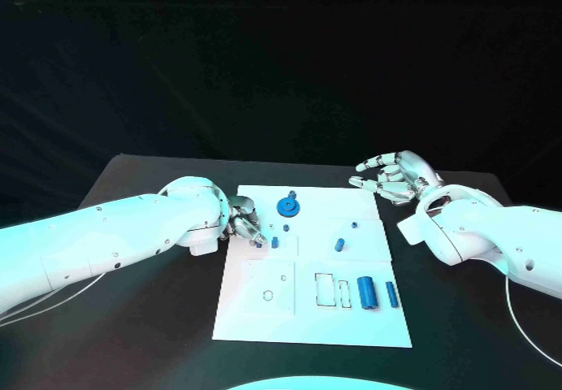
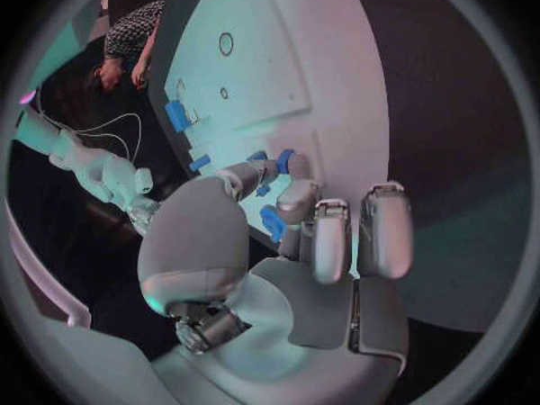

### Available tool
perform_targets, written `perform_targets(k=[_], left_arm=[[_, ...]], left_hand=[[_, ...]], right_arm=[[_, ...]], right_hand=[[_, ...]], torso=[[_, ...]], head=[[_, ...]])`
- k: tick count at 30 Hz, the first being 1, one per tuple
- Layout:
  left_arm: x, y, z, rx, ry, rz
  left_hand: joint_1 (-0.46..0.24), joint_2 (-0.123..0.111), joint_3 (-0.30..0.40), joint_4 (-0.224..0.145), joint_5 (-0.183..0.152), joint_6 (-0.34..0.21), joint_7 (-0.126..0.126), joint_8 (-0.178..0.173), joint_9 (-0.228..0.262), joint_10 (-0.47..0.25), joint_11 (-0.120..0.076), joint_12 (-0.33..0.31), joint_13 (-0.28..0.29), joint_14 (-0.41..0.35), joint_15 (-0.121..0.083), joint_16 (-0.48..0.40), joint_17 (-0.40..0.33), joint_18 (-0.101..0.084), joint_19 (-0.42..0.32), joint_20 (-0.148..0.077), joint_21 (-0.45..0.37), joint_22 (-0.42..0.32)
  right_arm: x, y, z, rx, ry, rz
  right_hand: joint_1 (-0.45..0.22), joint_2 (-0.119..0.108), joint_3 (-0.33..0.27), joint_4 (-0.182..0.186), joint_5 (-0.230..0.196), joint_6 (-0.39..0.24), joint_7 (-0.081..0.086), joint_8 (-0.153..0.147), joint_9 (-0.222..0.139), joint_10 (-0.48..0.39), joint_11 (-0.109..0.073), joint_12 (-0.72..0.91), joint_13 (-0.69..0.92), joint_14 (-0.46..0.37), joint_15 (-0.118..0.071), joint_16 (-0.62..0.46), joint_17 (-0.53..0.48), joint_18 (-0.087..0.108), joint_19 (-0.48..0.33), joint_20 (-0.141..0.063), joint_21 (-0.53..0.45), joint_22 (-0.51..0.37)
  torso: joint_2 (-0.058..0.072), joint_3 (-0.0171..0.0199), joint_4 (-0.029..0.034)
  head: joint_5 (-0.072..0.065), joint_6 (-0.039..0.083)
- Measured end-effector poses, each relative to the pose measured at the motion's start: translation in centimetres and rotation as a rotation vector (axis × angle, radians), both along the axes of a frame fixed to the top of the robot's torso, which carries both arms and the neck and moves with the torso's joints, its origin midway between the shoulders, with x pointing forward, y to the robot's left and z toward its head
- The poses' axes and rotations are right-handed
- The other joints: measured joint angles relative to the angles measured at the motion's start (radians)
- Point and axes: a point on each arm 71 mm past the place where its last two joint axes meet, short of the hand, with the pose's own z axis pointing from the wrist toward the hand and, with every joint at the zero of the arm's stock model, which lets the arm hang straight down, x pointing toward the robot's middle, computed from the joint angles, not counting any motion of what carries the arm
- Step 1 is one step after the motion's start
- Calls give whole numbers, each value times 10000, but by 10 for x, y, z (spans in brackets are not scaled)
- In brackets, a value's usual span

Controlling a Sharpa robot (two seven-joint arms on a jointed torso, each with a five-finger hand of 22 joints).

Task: Assemble the parts on the task board

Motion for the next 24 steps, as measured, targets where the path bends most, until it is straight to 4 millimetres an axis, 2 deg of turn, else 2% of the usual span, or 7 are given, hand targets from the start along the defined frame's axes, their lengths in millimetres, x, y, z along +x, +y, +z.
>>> perform_targets(k=[3, 7, 9, 12, 14, 19, 24], left_arm=[[0, 0, 0, -3, 2, 16], [1, 2, -1, 6, 7, 57], [1, 3, -2, -5, -1, 105], [1, 4, -1, -68, -23, 174], [2, 4, 0, -157, -62, 247], [3, 6, 1, -286, -114, 390], [3, 9, 1, -406, -160, 552]], left_hand=[[-41, 37, -157, 23, -54, 63, -61, -2, -35, 1, -1, 0, 17, 35, -35, 0, 0, 0, 0, 0, 0, 0], [-286, -2, -905, 599, -94, 169, -175, -111, -81, -21, -58, -86, 10, 35, -35, 0, 0, 0, 0, 0, 0, 0], [-355, -71, -1433, 925, -87, -58, -36, -176, -84, -455, -20, -609, -721, 35, -35, 0, 0, 0, -42, -6, -129, -36], [-391, -108, -1917, 1368, -88, -468, 127, -285, -76, -1025, 148, -1342, -1806, 40, -11, -157, 8, -1, -258, 39, -302, -281], [-351, -147, -2079, 1530, -88, -663, 225, -458, -139, -1156, 221, -1469, -2020, 16, 60, -157, 8, -2, -278, 59, -308, -340], [-241, -257, -2413, 1865, -251, -803, 261, -561, -262, -1313, 305, -1567, -2288, 30, 118, -196, 8, -1, -364, 145, -385, -465], [-232, -266, -2582, 2034, -329, -892, 312, -591, -269, -1347, 339, -1567, -2368, 17, 131, -196, 8, -1, -393, 174, -425, -518]], right_arm=[[0, 0, 0, -1, 0, -3], [0, 0, 0, -2, 0, -8], [0, 0, 0, -3, 0, -10], [0, -1, 0, -4, -1, -13], [0, -1, 0, -4, -1, -15], [0, -1, 0, -7, -2, -21], [0, -1, 0, -8, -6, -25]], right_hand=[[0, 0, 0, 0, 0, 0, 0, 8, 0, 0, 0, 0, 0, 0, 0, 0, 0, 0, 0, 0, 0, 0], [0, 0, 0, 0, 0, 0, 0, 40, 0, 0, 0, 0, 1, 0, 0, 0, -1, 0, 0, 0, 0, -1], [0, 0, 0, 0, 0, 0, 0, 39, 0, 0, 0, 0, 1, 0, 0, 0, -1, 0, 0, 0, 0, -1], [0, 0, 0, 0, 0, 0, 0, 39, 0, 0, 0, 0, 1, 0, 0, 0, -1, 0, 0, 0, 0, -1], [0, 0, 0, 0, 0, 0, 0, 39, 0, 0, 0, 0, 1, 0, 0, 0, -1, -1, 0, 0, 0, -2], [0, 0, 0, 0, 0, 0, 0, 39, 0, 0, 0, 0, 1, 0, 0, 0, -1, 0, 0, 0, 0, -2], [0, 0, 0, 0, 0, 0, 0, 39, 0, 0, 0, 0, 2, 0, 0, 0, -2, 0, 0, 0, 0, -3]], torso=[[-1, -6, 2], [-1, -9, 2], [-2, -12, 2], [-3, -12, 3], [-4, -12, 3], [-3, -14, 2], [-3, -14, 3]], head=[[-2, 0], [-8, 7], [-13, 13], [-14, 14], [-19, 15], [-31, 20], [-42, 19]])
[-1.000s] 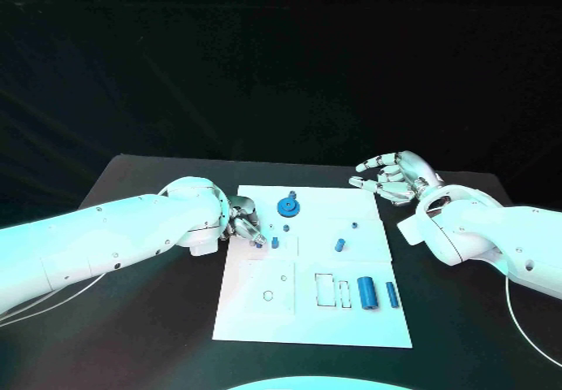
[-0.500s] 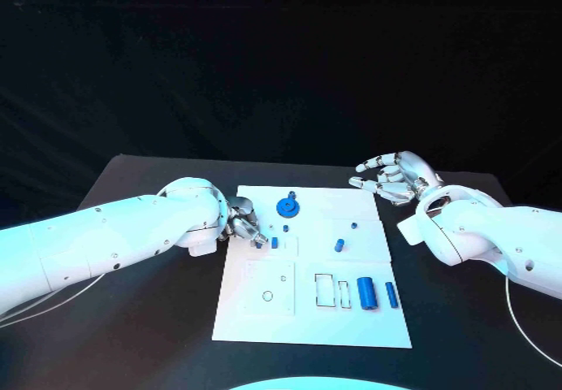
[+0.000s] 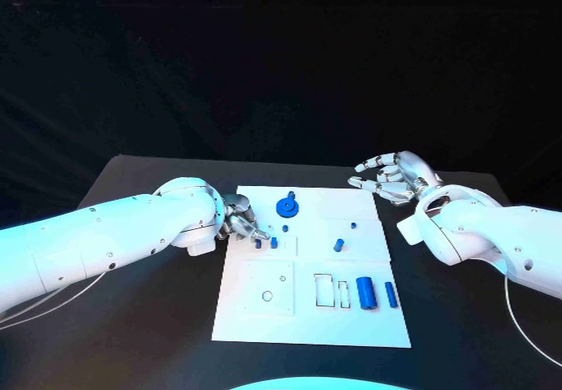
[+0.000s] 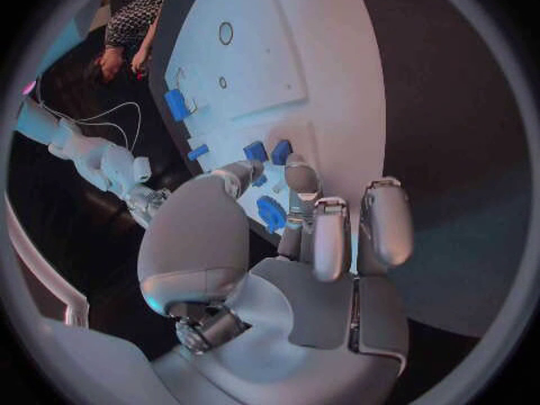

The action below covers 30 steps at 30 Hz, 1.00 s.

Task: Assemble the parts on the task board

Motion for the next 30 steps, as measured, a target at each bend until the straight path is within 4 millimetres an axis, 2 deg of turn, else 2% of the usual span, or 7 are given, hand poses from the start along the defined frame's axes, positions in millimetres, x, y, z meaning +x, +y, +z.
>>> perform_targets(k=[11, 13, 15, 17, 19, 23, 30], left_arm=[[1, 5, 3, -818, -235, 655], [1, 5, 5, -1139, -336, 779], [2, 5, 6, -1464, -457, 837], [2, 2, 9, -1968, -690, 813], [3, 0, 12, -2474, -984, 700], [4, -10, 20, -3614, -1910, 149], [-1, -29, 22, -4437, -3378, -1314]], left_hand=[[214, 30, -288, 96, -57, -305, 191, 49, -34, -915, 131, -864, -1219, 3, 147, -287, -1, 1, -489, 96, -388, -680], [302, 62, -458, 96, -57, -466, 252, 59, -34, -1173, 208, -954, -1305, 16, 234, -558, -2, 249, -916, 155, -740, -1221], [458, 77, -544, 95, -57, -690, 358, 90, -34, -1452, 294, -1043, -1387, 2, 325, -778, -2, 247, -1271, 220, -1053, -1688], [966, 93, -579, 83, -57, -1275, 596, 48, -117, -2123, 536, -1303, -1568, -384, 567, -1509, -717, 612, -2349, 369, -1983, -3062], [1667, 60, -553, 58, -57, -1734, 867, 40, -250, -2878, 806, -1631, -1847, -1603, 812, -2781, -2506, 1016, -3936, 614, -3518, -5050], [3377, -33, -37, -340, -57, -2264, 1191, -243, -751, -4014, 1146, -2427, -2555, -3570, 1106, -4701, -5061, 1018, -4563, 955, -4737, -6016], [4281, -279, 462, -840, -57, -2390, 1142, -855, -1787, -4306, 1163, -3314, -3580, -3966, 1141, -5010, -5792, 1018, -4611, 1004, -5007, -6155]], right_arm=[[0, 0, 0, -1, -6, 0], [0, 0, 0, -1, -7, -1], [0, 0, 0, -2, -8, -3], [0, 0, 0, -3, -10, -7], [0, 0, 0, -5, -12, -11], [1, -1, 0, -10, -14, -23], [1, -1, 0, -14, -17, -33]], right_hand=[[0, 0, 0, 0, 0, 0, 0, 0, 0, 0, 0, 0, 1, 0, 0, 0, 2, 0, 0, 0, 0, -1], [0, 0, 0, 0, 0, 0, 0, 0, 0, 0, 0, 0, 1, 0, 0, 0, 8, 0, 0, 0, 0, -1], [0, 0, 0, 0, 0, 0, 0, 0, 0, 0, 0, 0, 1, 0, 0, 0, 8, 0, 0, 0, 0, -2], [-1, 2, -29, 29, 0, 0, 0, 0, 0, 0, 0, 0, -13, 0, 0, 0, 8, 0, 0, 0, -67, -2], [-53, 54, -29, 29, 0, 0, 0, 0, 0, 0, 0, 0, -16, 0, 0, 0, 7, 1, 0, 0, -72, -2], [-54, 54, -29, 29, 0, 0, 0, 0, 0, 0, 0, 0, -16, 0, 0, 0, 7, 0, 0, 0, -73, -3], [-53, 54, -29, 29, 0, 0, 0, 0, 0, 0, 0, 0, -24, 0, 0, 0, 6, 0, 0, 0, -73, -3]], torso=[[0, 2, -1], [0, 2, 0], [0, 6, 1], [0, 8, 4], [0, 8, 4], [0, 8, 4], [0, 8, 2]], head=[[-10, 19], [-18, 29], [-25, 35], [-29, 40], [-33, 46], [-33, 64], [-25, 90]])
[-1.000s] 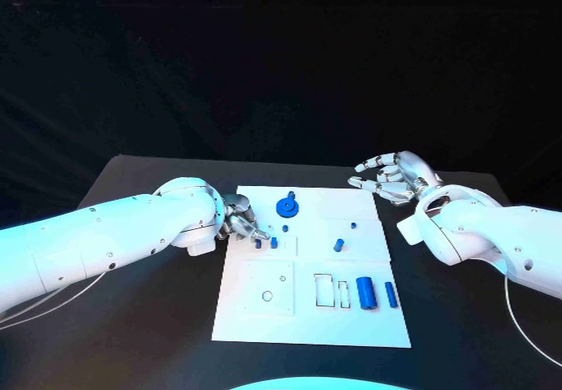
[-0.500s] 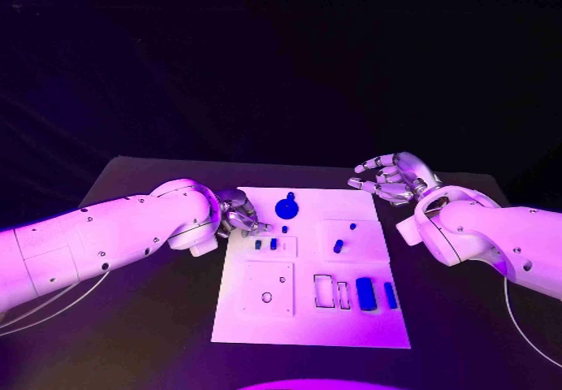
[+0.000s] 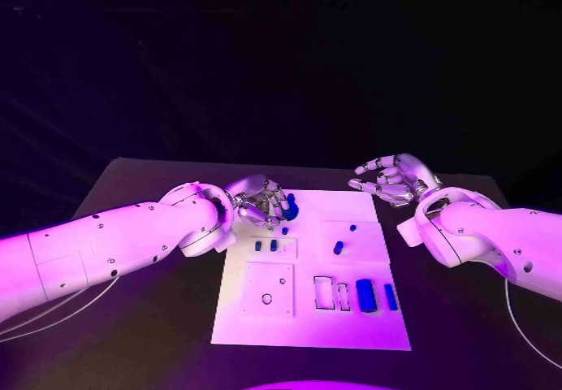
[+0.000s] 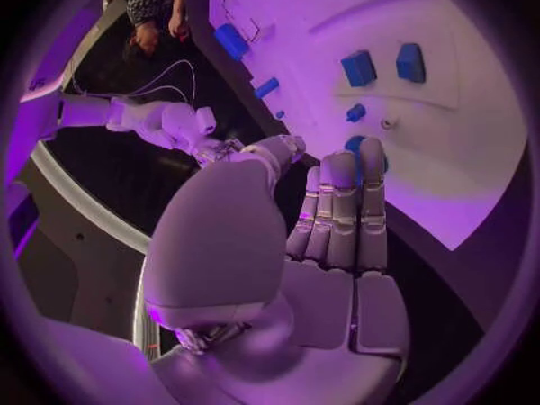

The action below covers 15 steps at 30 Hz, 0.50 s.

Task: Assemble the parts on the task board

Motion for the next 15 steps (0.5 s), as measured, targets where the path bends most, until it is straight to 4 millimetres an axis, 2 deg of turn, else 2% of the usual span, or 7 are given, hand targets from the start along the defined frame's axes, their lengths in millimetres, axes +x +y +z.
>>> perform_targets(k=[7, 15], left_arm=[[-1, -13, -10, 774, -1122, -924], [5, -22, -17, 2033, -1696, -1508]], left_hand=[[104, 7, 24, -114, 0, 511, -72, -355, -615, -73, 73, -309, -474, 40, 40, 467, -36, -1, 0, 0, 243, 228], [-33, -130, -86, -108, -166, 693, -119, -530, -929, -177, 106, -416, -684, 559, 90, 1232, 613, -2, 0, 0, 369, 356]], right_arm=[[0, 0, 0, 5, -1, 12], [0, 1, 0, 11, -3, 31]], right_hand=[[0, 0, 0, 0, 0, 0, 0, 0, 0, 0, 0, 0, -9, 0, 0, 0, 0, 0, 0, 0, 0, 0], [1, 0, 0, 0, 0, 0, 0, 0, 0, 0, 0, 0, -9, 0, 0, 0, -2, 0, 0, 0, 0, 7]], torso=[[3, -6, -3], [4, -3, -9]], head=[[-16, 9], [-9, 16]])
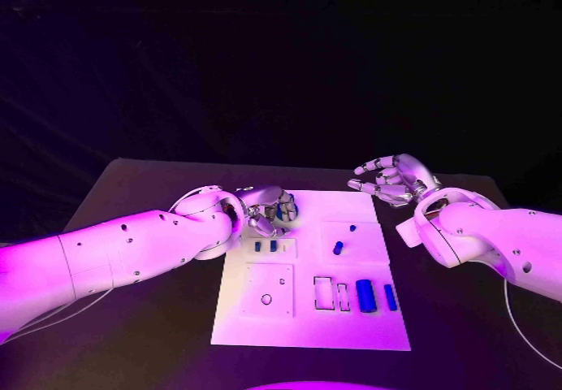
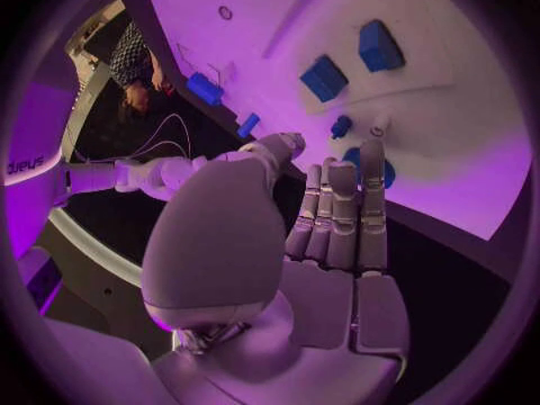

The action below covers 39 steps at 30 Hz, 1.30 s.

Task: Assemble the parts on the task board

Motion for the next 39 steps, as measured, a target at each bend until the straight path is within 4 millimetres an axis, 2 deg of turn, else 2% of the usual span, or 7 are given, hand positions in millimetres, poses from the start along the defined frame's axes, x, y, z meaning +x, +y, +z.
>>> perform_targets(k=[15, 17, 21, 23, 25, 31, 39], left_arm=[[8, -10, -11, 1402, -236, -267], [9, -10, -11, 1523, -201, -261], [10, -11, -13, 1729, -159, -233], [10, -12, -12, 1773, -165, -231], [10, -12, -12, 1816, -173, -229], [10, -13, -12, 1903, -164, -221], [10, -12, -13, 1996, -114, -206]], left_hand=[[0, 0, -57, 25, -78, 261, -112, -109, -215, -54, 54, -81, -188, 139, -1, 400, 190, 1, 39, 38, 117, 81], [0, 1, -57, 25, -78, 347, -97, -157, -256, -54, 54, -124, -214, 195, 55, 512, 279, 0, 39, 38, 126, 103], [37, 38, -22, -10, -78, 528, -95, -224, -361, -52, 52, -123, -270, 235, 15, 684, 379, 0, 39, 38, 226, 176], [136, 136, 91, -117, -103, 661, -81, -312, -433, 53, -35, -122, -326, 395, -2, 872, 514, 0, 50, 27, 347, 245], [205, 206, 215, -159, -126, 819, -94, -332, -498, 191, -36, -122, -392, 429, -33, 984, 576, 0, 75, 2, 443, 313], [306, 306, 453, -344, -127, 1139, -138, -430, -637, 534, -161, -116, -452, 724, -114, 1354, 930, 0, 106, -29, 695, 514], [437, 437, 820, -711, -129, 1546, -149, -574, -775, 1027, -374, 107, -466, 1360, -319, 1949, 1696, 0, 506, -250, 1519, 1434]], right_arm=[[0, 2, 0, 10, -6, 35], [0, 2, 0, 10, -7, 36], [0, 2, 0, 13, -6, 44], [0, 2, 0, 14, -7, 47], [0, 2, 0, 14, -8, 49], [0, 3, 0, 15, -10, 52], [0, 3, 0, 14, -14, 53]], right_hand=[[0, 0, 0, 0, 0, 0, 0, 0, 0, 0, 0, 0, 2, 0, 0, 0, -2, 0, 0, 0, 0, -2], [0, 0, 0, 0, 0, 0, 0, 0, 0, 0, 0, 0, 2, 0, 0, 0, -2, 0, 0, 0, 0, -2], [0, -1, 0, 0, 0, 0, 0, 0, 0, 0, 0, 0, 2, 0, 0, 0, -2, 0, 0, 0, 0, -2], [0, -1, 0, 0, 0, 0, 0, 0, 0, 0, 0, 0, 3, 0, 0, 0, -2, 0, 0, 0, 0, -3], [0, 0, 0, 0, 0, 0, 0, 0, 0, 0, 0, 0, 3, 0, 0, 0, -3, 0, 0, 0, 0, -3], [0, -1, 0, 0, 0, 0, 0, 0, 0, 0, 0, 0, 3, 0, 0, 0, -3, 0, 0, 0, 0, -4], [0, -1, 0, 0, 0, 0, 0, 0, 0, 0, 0, 0, 4, 0, 0, 0, -4, 0, 0, 0, 0, -5]], torso=[[1, 1, -4], [1, 1, -1], [1, 2, 6], [0, 1, 8], [0, 1, 8], [-1, -3, 7], [-1, -3, 7]], head=[[-2, 8], [-8, 1], [-13, -2], [-14, -2], [-15, -2], [-14, -3], [-13, -15]])
